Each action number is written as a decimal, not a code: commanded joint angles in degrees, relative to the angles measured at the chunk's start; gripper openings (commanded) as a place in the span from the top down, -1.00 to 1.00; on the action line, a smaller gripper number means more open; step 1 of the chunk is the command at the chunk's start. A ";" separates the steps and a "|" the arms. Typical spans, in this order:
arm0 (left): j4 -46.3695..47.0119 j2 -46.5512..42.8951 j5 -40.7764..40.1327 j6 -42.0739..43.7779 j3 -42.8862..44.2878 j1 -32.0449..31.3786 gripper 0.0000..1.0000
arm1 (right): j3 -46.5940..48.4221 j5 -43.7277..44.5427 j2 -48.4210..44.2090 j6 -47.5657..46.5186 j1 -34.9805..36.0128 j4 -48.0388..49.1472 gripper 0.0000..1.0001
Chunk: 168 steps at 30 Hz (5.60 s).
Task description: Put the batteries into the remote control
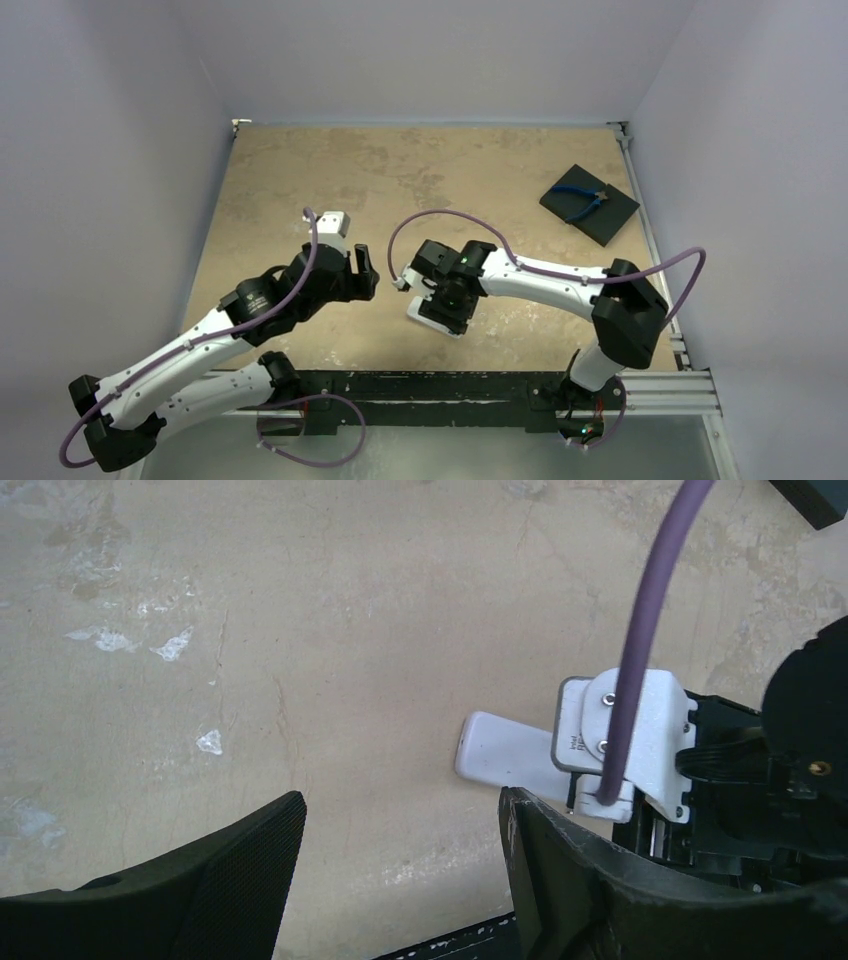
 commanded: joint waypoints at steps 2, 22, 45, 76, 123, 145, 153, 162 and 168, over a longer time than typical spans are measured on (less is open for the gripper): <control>0.51 -1.34 -1.06 1.90 0.66 0.35 -0.42 | 2.51 1.60 1.37 1.30 0.37 -1.65 0.58; 1.25 -1.36 -0.25 1.89 -0.30 0.34 -0.42 | 1.94 2.48 5.00 3.20 0.54 -0.45 0.64; 1.13 -1.61 -0.24 1.92 -0.26 0.34 -0.42 | 2.64 1.98 7.96 4.65 0.54 2.31 0.64; 1.09 -2.22 -0.16 1.92 -0.39 0.26 -0.41 | 2.73 1.05 7.22 7.32 -1.19 3.37 0.61; 1.20 -1.44 -0.16 2.00 -0.47 0.26 -0.42 | 4.40 1.30 9.47 -4.19 -2.01 0.93 0.62; 1.34 -2.64 0.11 2.00 -0.50 0.31 -0.42 | 6.45 2.47 11.44 -8.54 -0.80 -2.00 0.63; 1.30 -2.91 0.19 2.18 -0.54 0.29 -0.42 | 6.68 2.15 12.56 -8.89 0.45 -2.75 0.64; 1.38 -3.20 0.28 2.14 -0.56 0.31 -0.42 | 8.72 2.38 14.06 -8.14 0.45 -4.16 0.66; 1.38 -3.46 0.52 2.20 -0.55 0.26 -0.42 | 9.14 2.50 14.19 -7.64 0.54 -4.56 0.66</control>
